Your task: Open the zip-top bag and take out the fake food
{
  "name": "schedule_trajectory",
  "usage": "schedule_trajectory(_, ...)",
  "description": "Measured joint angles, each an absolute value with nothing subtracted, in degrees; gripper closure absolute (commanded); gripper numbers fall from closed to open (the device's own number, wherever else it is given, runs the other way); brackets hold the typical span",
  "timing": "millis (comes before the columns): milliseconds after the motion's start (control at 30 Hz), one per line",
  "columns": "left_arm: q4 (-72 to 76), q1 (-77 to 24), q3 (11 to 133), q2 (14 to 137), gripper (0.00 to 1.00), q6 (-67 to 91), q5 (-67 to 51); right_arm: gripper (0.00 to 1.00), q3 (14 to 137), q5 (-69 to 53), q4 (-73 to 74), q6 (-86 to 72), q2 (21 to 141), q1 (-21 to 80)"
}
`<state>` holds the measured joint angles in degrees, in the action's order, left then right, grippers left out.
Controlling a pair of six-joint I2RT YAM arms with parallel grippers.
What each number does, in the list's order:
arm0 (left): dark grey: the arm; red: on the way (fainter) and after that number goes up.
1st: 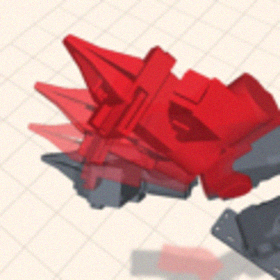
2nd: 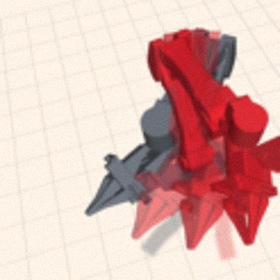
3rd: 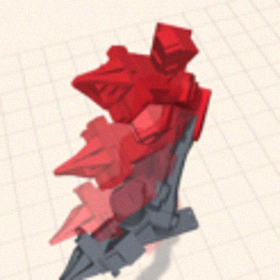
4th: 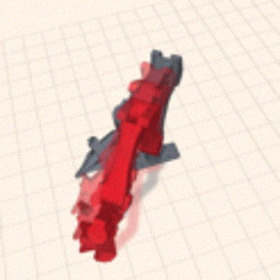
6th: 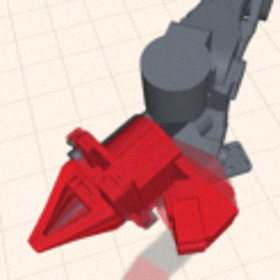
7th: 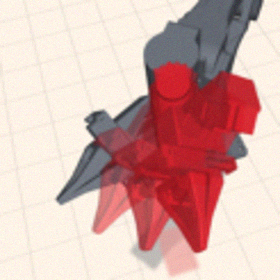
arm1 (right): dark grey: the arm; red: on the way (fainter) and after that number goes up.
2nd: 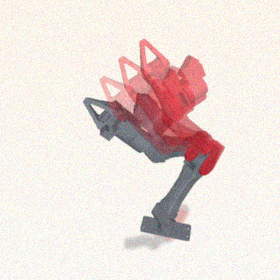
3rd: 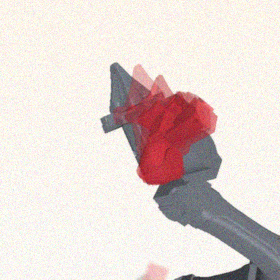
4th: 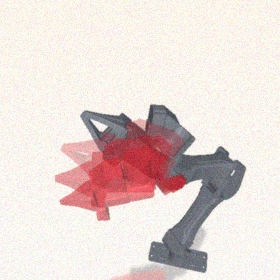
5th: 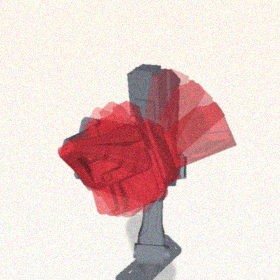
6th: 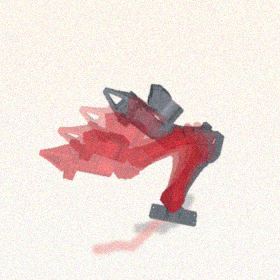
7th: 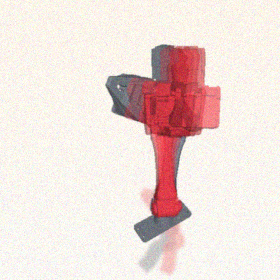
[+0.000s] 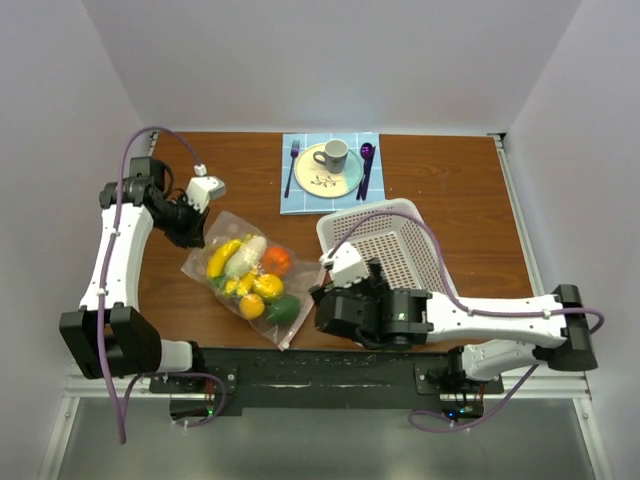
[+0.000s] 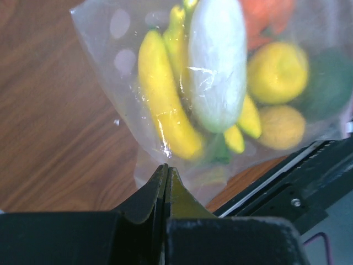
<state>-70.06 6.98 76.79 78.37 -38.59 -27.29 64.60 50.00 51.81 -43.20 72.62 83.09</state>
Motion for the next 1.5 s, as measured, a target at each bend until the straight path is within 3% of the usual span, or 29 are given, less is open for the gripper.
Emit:
schedule_trajectory(233,-56.6,7.0,58.7,77.8,1.0,-39.2,-12.0,0.01,65.2,45.5,38.8,-34.9,81.5,86.5)
schedule_trajectory(400,-48.5,7.0,52.5,80.5,1.0,-40.1,-5.0,0.02,62.2,43.7,31.4,-31.4,85.4,86.5)
schedule_trajectory(833,-36.2,1.3,49.6,84.9,1.0,-41.1,4.9,0.07,57.5,38.9,17.0,-23.0,89.8,81.2)
schedule_trajectory(1167,-34.9,-4.4,49.6,87.2,1.0,-39.5,7.0,0.32,55.8,30.5,5.8,-18.2,95.2,81.0)
schedule_trajectory(1500,-34.1,-4.5,49.6,88.6,1.0,-39.0,8.2,0.31,47.1,27.3,-1.2,-19.5,92.5,81.0)
